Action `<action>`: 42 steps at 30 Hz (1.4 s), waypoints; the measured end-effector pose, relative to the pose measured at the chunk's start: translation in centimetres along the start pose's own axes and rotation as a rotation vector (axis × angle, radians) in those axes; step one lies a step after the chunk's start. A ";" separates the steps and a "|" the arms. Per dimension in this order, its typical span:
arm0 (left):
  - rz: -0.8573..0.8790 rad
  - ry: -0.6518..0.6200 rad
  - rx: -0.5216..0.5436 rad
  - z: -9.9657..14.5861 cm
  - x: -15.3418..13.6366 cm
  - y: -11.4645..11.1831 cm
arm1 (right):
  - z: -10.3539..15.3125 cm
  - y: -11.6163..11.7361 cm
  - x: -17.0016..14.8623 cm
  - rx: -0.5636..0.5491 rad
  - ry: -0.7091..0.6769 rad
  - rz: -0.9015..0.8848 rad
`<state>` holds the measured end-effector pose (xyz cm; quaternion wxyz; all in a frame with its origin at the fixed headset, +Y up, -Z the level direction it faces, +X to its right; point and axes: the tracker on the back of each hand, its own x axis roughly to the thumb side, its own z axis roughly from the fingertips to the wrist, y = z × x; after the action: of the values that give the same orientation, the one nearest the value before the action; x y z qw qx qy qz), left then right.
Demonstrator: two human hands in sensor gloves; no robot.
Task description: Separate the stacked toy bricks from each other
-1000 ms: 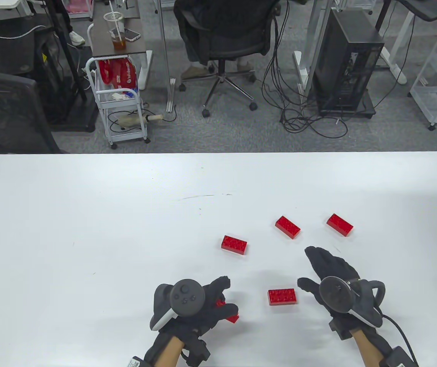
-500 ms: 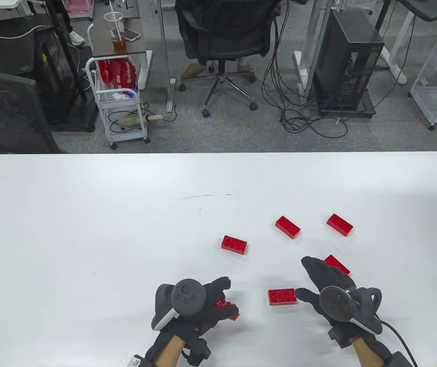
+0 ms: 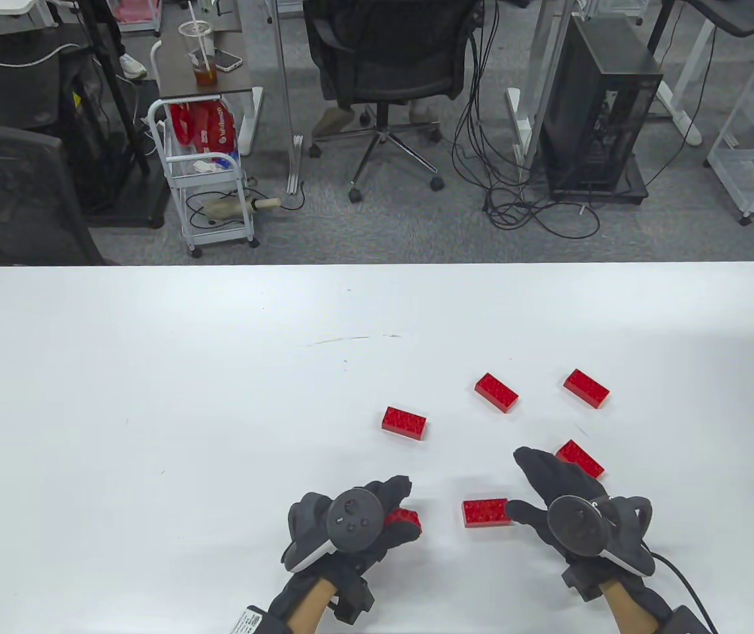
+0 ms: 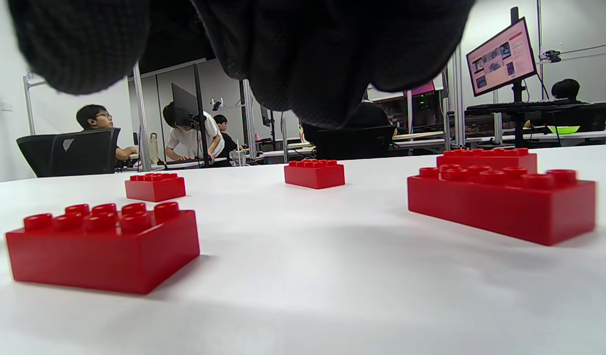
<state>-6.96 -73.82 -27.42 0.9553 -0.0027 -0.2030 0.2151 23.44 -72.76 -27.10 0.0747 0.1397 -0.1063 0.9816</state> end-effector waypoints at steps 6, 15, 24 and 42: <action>-0.056 0.018 0.045 -1.7 0.4 -0.2 | 0.1 0.0 0.3 -0.003 -0.015 -0.011; -0.152 0.059 0.011 -4.6 0.9 -0.9 | 0.2 -0.1 0.4 -0.009 -0.026 -0.033; -0.255 0.072 -0.004 -5.0 0.7 -2.2 | 0.2 0.1 0.6 -0.002 -0.040 -0.041; -0.512 0.049 -0.098 -5.5 2.3 -2.6 | 0.3 0.2 0.8 0.019 -0.041 -0.045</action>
<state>-1.88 -74.74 -31.35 0.9819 -0.0026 -0.1840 -0.0436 22.76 -72.91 -26.63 0.0931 0.1629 -0.0954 0.9776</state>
